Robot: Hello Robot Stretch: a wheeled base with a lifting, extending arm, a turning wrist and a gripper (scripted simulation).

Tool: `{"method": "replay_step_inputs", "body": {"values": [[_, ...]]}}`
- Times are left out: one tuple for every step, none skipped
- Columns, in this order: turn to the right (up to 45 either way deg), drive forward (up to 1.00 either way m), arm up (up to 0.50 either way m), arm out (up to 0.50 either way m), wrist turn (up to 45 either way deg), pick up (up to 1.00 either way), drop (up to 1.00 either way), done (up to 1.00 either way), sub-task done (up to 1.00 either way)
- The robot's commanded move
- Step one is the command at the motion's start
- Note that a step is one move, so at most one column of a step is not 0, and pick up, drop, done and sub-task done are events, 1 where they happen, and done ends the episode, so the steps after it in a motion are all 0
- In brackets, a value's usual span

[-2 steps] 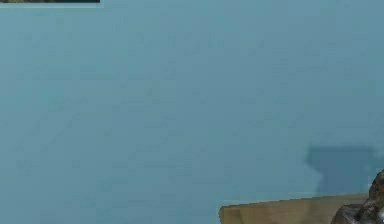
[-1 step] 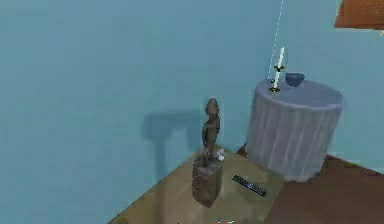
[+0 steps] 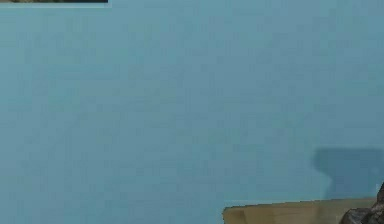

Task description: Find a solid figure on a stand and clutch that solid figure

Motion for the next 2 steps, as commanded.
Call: {"method": "replay_step_inputs", "body": {"values": [[-45.0, 0.00, 0.00, 0.00, 0.0, 0.00, 0.00, 0.00, 0.00], [-45.0, 0.00, 0.00, 0.00, 0.0, 0.00, 0.00, 0.00, 0.00]]}}
